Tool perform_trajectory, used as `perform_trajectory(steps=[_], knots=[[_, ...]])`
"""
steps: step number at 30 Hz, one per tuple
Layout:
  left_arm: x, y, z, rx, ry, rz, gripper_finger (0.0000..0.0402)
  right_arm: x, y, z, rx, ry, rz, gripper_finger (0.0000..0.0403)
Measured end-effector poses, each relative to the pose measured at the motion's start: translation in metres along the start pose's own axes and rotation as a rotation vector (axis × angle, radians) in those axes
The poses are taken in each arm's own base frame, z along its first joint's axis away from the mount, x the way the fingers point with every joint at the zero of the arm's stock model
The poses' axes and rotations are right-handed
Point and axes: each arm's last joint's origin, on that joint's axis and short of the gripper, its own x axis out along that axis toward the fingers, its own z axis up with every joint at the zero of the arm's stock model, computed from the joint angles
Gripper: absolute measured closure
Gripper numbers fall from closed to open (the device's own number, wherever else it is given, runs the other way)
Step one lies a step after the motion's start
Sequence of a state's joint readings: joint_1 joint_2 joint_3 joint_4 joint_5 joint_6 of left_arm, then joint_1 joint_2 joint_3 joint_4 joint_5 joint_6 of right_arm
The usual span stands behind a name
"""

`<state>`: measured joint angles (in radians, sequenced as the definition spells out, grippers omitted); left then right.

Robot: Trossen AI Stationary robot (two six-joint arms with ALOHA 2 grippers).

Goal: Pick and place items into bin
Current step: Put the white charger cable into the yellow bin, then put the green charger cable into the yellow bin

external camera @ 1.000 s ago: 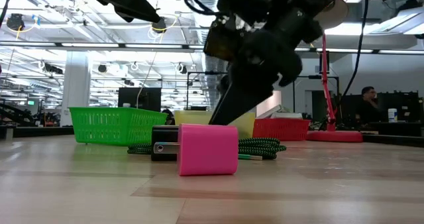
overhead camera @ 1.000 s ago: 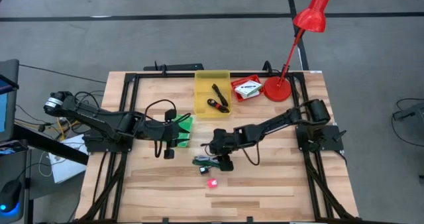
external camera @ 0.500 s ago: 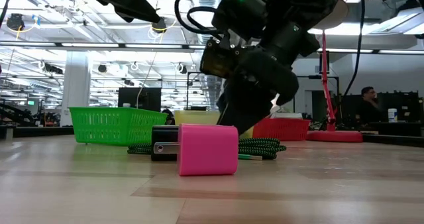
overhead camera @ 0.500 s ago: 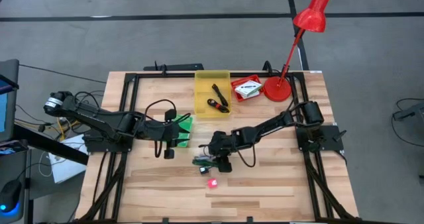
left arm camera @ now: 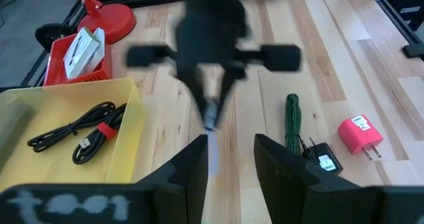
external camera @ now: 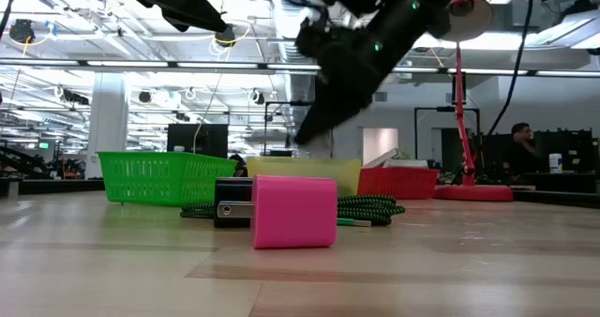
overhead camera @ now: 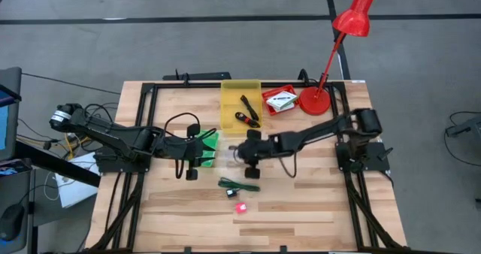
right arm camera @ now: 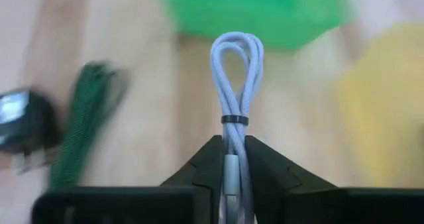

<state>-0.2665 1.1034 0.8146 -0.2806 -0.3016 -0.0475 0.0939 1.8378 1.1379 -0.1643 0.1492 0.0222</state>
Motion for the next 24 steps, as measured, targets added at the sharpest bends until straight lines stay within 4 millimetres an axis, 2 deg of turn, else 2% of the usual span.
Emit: perform_trajectory(steps=[3,7,13,19,24], knots=[[0.000,0.000,0.000,0.006,0.000,0.000,0.0290,-0.020,-0.022,0.010,-0.012,-0.043,-0.100,0.0339],[0.000,0.000,0.000,0.004,0.000,0.000,0.0290,-0.047,-0.056,0.022,-0.018,-0.120,-0.185,0.0352],[0.000,0.000,0.000,0.004,0.000,0.000,0.0290,-0.072,-0.114,0.022,0.023,-0.165,-0.270,0.0366],[0.000,0.000,0.000,0.010,0.000,0.000,0.0290,-0.069,-0.161,0.012,0.108,-0.185,-0.284,0.0329],[0.000,0.000,0.000,0.001,0.000,0.000,0.0290,-0.055,-0.182,0.006,0.181,-0.206,-0.322,0.0322]])
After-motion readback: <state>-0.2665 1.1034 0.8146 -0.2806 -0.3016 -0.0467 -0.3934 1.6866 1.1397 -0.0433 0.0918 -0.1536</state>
